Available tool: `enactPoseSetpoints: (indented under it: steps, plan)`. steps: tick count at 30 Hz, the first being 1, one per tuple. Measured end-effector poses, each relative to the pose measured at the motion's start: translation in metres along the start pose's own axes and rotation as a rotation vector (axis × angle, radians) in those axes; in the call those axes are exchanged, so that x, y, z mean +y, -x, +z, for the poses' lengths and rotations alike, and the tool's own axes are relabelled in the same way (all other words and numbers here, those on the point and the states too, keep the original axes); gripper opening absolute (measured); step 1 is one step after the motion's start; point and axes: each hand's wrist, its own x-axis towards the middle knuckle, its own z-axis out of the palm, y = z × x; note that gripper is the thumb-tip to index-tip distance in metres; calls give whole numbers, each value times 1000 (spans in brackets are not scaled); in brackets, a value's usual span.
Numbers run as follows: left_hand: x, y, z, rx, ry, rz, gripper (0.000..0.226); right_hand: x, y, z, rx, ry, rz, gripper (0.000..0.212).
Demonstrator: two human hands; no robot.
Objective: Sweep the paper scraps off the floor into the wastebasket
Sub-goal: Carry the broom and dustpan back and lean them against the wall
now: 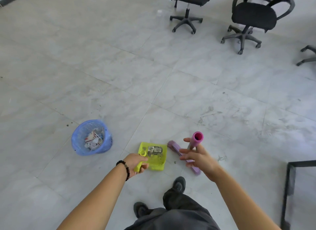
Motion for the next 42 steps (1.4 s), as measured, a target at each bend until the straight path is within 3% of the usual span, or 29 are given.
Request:
enactPoseSetpoints:
  steps: [3, 7, 13, 17, 20, 24, 33, 38, 42]
  plan:
    - [34, -1, 23, 65, -130, 0, 11, -16, -26, -22, 95, 151, -110, 27]
    - [92, 4, 58, 117, -201, 48, 9, -49, -63, -73, 351, 270, -226, 8]
    - [186, 6, 117, 236, -450, 258, 8, -93, -96, -162, 644, 670, -266, 26]
    - [240, -14, 157, 267, -719, 470, 9, -120, -118, -198, 759, 467, -437, 15]
    - [295, -39, 195, 247, -873, 552, 30, -141, -137, -231, 795, 320, -430, 11]
    - [397, -75, 262, 228, -968, 730, 46, -184, -168, -285, 925, 299, -429, 12]
    - [616, -84, 464, 14, -1155, 1027, 41, -304, -171, -429, 1401, 164, -439, 9]
    - [672, -71, 619, -155, -1253, 1158, 20, -330, -148, -526, 1640, 121, -477, 22]
    - [685, -78, 746, -249, -1303, 1230, 20, -328, -142, -632, 1760, 118, -453, 31]
